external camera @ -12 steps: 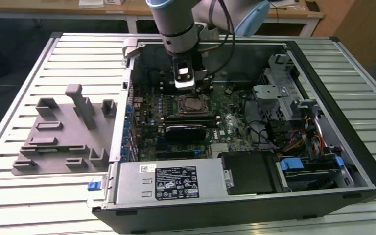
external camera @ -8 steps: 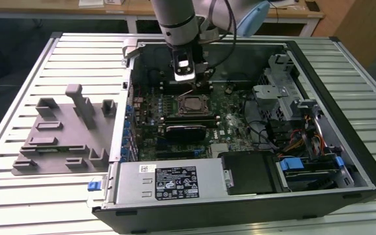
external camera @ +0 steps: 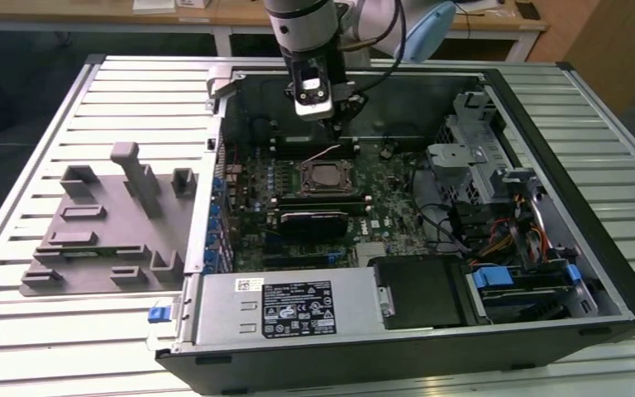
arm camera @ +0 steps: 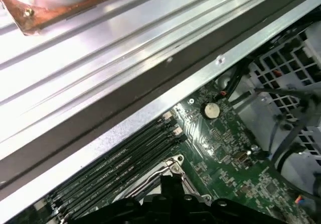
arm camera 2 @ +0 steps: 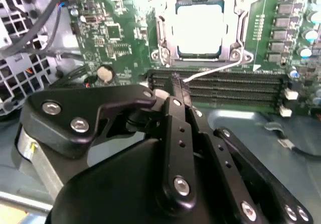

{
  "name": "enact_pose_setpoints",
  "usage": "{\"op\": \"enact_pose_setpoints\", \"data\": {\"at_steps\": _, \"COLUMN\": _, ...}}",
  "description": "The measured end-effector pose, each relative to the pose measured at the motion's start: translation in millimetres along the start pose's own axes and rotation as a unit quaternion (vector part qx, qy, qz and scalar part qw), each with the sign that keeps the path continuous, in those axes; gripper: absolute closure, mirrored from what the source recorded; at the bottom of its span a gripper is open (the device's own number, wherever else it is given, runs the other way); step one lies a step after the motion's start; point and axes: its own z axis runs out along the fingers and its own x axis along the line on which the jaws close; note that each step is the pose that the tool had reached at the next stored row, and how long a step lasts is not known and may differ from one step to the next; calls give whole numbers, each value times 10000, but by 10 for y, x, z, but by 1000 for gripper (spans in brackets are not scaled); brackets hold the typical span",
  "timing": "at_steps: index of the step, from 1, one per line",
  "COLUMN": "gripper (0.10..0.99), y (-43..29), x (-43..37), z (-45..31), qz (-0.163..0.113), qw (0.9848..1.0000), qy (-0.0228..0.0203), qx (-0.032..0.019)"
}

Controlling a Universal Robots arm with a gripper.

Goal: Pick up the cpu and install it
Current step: 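Install the first cpu locking lever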

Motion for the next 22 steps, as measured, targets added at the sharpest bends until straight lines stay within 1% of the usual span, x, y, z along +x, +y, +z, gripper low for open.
{"op": "enact_pose_setpoints", "data": {"at_steps": 15, "gripper": 976, "y": 2, "x": -2, "z": -8, "qz": 0, "qw": 10000, "qy": 0, "qx": 0}}
{"op": "enact_pose_setpoints", "data": {"at_steps": 16, "gripper": 976, "y": 2, "x": -1, "z": -6, "qz": 0, "qw": 10000, "qy": 6, "qx": 3}}
{"op": "enact_pose_setpoints", "data": {"at_steps": 18, "gripper": 976, "y": -1, "x": 1, "z": 4, "qz": 5, "qw": 9999, "qy": 91, "qx": 67}}
{"op": "enact_pose_setpoints", "data": {"at_steps": 19, "gripper": 976, "y": -1, "x": 1, "z": 5, "qz": 6, "qw": 9999, "qy": 104, "qx": 76}}
{"op": "enact_pose_setpoints", "data": {"at_steps": 22, "gripper": 976, "y": -1, "x": 1, "z": 5, "qz": 7, "qw": 9999, "qy": 105, "qx": 76}}
